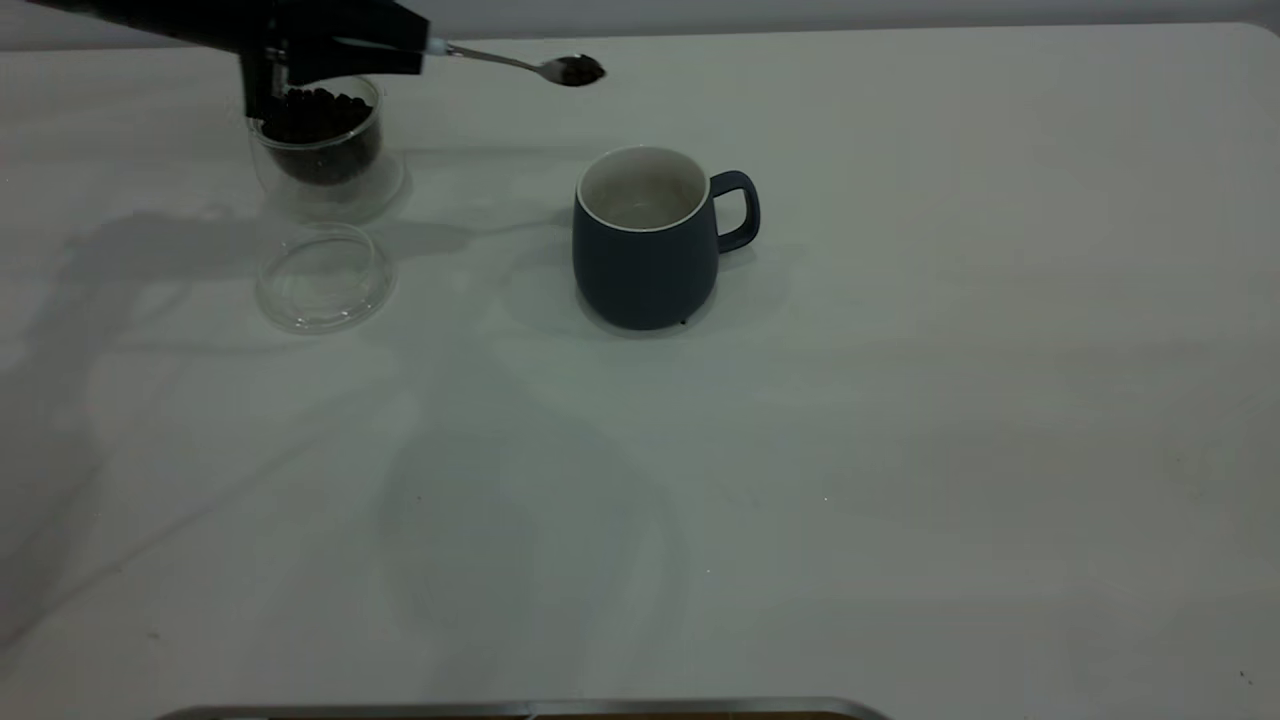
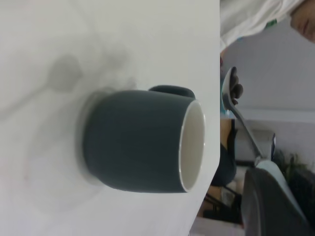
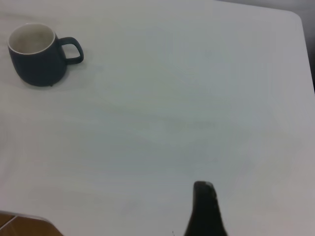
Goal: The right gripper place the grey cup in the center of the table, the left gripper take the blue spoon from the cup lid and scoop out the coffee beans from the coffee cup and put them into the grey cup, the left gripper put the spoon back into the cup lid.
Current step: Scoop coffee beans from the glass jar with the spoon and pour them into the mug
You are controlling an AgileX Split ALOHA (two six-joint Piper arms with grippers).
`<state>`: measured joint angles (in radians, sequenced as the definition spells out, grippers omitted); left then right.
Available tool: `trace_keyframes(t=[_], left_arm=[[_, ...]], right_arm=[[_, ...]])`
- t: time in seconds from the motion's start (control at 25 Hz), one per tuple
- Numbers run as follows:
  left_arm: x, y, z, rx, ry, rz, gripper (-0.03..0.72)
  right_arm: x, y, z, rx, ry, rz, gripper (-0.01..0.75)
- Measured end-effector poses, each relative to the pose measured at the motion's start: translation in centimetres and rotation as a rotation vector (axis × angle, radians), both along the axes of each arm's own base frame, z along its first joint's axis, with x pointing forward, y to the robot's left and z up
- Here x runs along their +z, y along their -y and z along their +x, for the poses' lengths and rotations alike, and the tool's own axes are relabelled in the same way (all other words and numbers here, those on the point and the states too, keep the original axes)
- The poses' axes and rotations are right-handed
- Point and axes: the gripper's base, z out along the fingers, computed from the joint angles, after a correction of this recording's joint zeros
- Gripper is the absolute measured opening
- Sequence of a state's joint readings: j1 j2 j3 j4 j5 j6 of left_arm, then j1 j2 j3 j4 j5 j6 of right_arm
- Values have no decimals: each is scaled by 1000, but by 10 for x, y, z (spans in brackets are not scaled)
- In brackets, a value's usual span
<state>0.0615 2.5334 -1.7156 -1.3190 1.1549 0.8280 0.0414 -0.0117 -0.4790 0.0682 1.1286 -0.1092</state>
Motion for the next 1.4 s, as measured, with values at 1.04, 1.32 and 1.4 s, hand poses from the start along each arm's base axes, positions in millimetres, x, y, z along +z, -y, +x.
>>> trace_keyframes(t=[1.04,1.32,1.4], left_arm=[[-3,38,-9,-251,310,51,120],[-4,49,-11,-363,542,62,120],[-5,49,-10,-380,603,77,120]], right_arm=[[0,0,0,0,0,0,590],[0,0,0,0,0,0,590],[0,0,0,0,0,0,590]])
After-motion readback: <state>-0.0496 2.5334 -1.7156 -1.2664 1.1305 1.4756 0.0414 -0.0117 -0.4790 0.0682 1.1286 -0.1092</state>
